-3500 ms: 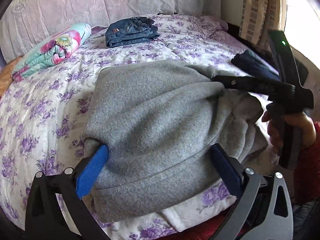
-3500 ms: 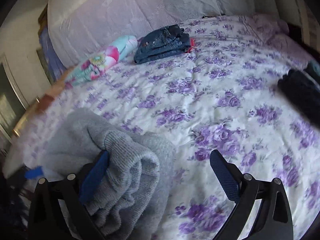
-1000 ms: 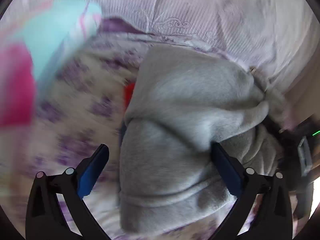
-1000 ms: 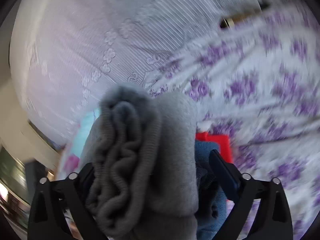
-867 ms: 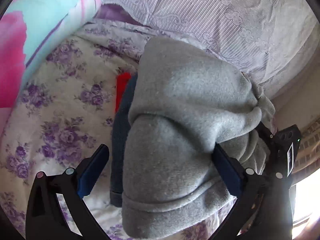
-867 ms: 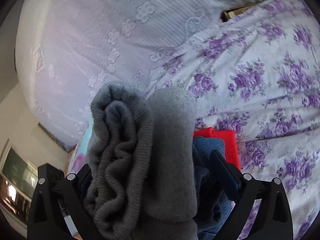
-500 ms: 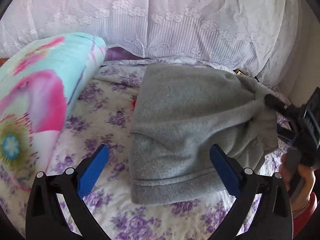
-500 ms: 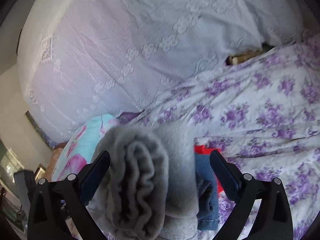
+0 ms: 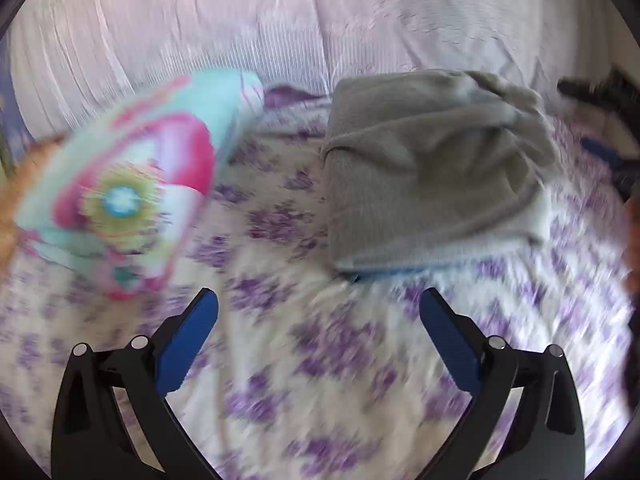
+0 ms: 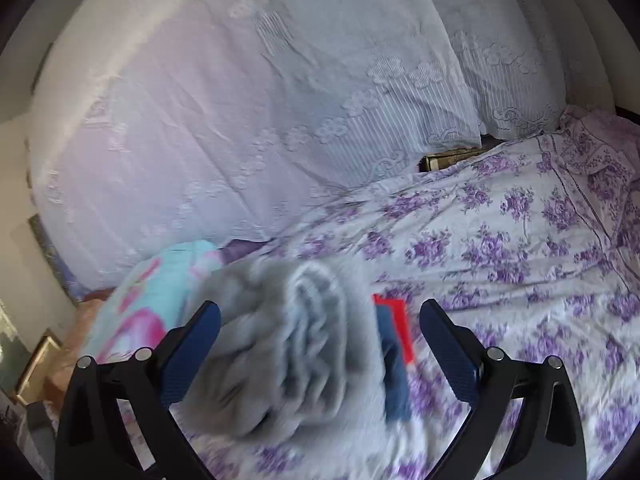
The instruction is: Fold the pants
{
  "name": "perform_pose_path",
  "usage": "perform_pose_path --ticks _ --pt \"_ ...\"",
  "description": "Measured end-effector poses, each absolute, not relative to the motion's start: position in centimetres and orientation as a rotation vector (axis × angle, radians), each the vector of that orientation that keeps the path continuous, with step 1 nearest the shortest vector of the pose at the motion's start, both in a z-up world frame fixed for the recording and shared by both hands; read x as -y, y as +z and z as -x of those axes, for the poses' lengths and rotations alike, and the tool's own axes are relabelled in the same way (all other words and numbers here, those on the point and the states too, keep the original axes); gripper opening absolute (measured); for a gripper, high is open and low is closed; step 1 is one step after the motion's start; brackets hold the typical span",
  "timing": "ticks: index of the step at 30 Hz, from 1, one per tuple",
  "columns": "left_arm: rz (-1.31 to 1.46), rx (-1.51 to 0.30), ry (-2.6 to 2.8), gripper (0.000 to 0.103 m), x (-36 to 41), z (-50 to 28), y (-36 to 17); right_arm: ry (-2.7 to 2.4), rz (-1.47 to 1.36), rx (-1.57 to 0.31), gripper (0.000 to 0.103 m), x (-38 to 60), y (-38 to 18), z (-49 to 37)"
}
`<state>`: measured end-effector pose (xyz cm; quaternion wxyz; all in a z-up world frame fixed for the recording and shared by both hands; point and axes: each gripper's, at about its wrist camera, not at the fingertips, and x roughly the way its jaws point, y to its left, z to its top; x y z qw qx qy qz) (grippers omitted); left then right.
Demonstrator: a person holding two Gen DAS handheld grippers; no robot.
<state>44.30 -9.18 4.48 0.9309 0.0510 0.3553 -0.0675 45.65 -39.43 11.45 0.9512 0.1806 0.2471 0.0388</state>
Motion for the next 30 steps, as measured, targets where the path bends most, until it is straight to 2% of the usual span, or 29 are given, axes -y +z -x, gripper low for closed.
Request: perform_pose_path --ticks 3,8,11,16,22,30 --pt "-0.18 -0.64 -0.088 0.098 9.6 -39.5 5.2 0.091 -0.33 -0.451 0.1 38.4 11.4 -39.0" --pt "-0.222 -0.526 -0.019 0.098 10.3 -32.4 6.0 0.023 -0.353 -0.315 0.1 36.6 8.3 -27.7" --pt "-0.169 -0.504 -0.03 0.098 10.5 -29.7 6.2 0.007 -0.401 -0.292 0.1 35.7 6.6 -24.5" --pt "-0.021 -0.511 -0.086 0.098 10.1 -28.5 4.4 -0.018 -0.239 -0.267 0.1 33.2 5.2 -22.5" --pt "-0.116 -0.552 -0.062 0.098 10.1 -29.9 1.7 -0.047 -0.121 -0.209 0.1 31.8 3.8 -22.1" --pt "-0.02 -0.593 -0.072 0.098 8.3 -30.2 1.6 -0.027 -0.045 -0.291 0.1 29.7 1.7 -23.5"
